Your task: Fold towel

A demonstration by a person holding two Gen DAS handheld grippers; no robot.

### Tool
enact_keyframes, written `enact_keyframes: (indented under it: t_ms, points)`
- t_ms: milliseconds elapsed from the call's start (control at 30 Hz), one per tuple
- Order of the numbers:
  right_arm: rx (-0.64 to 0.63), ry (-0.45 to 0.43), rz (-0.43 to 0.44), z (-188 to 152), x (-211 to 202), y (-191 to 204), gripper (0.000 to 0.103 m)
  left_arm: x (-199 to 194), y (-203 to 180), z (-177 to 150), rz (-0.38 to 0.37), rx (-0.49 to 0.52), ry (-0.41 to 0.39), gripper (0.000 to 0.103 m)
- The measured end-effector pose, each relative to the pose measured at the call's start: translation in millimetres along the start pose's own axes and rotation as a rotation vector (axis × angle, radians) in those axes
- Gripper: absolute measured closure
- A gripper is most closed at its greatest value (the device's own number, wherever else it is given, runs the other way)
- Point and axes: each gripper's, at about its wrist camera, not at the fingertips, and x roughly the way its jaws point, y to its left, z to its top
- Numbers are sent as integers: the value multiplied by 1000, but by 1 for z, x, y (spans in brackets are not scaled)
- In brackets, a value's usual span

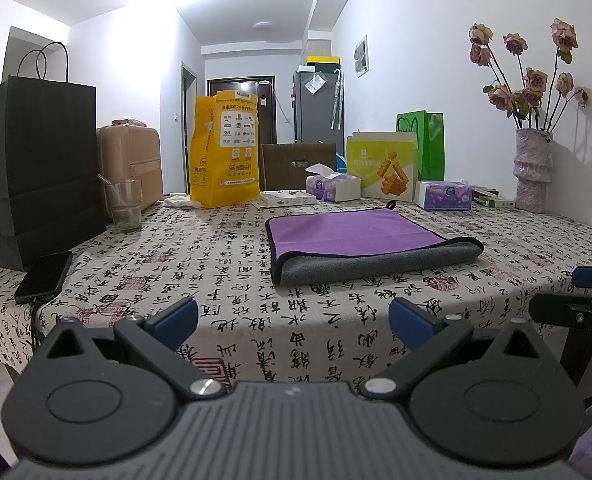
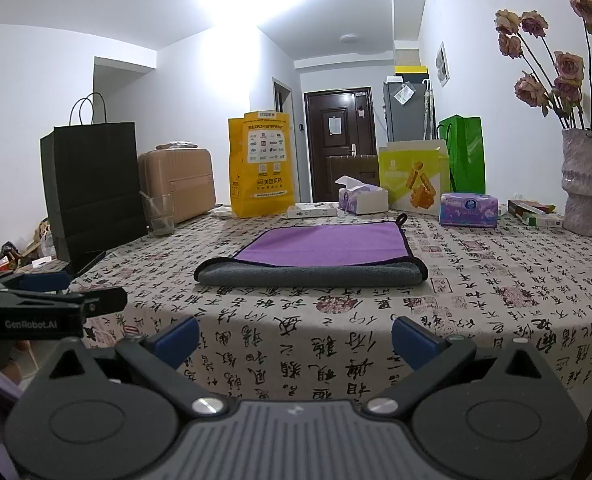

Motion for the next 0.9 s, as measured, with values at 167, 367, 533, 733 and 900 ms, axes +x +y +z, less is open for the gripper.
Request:
enact_keyframes:
  t_ms: [167, 367, 533, 733, 900]
  points:
    - [-3, 1, 3, 0, 0, 0, 0, 0, 0, 0, 0, 0, 0, 0]
    - [-1, 2, 3, -1, 0, 0, 0, 0, -2, -1, 0, 1, 1, 0]
    - [-1, 2, 2, -1, 0, 0, 0, 0, -2, -1, 0, 1, 1, 0]
    - [2, 5, 2, -1, 0, 0, 0, 0, -2, -1, 0, 1, 1, 0]
    - [1, 4, 1, -1, 1, 0, 0, 0, -2, -1, 1, 1, 0, 0]
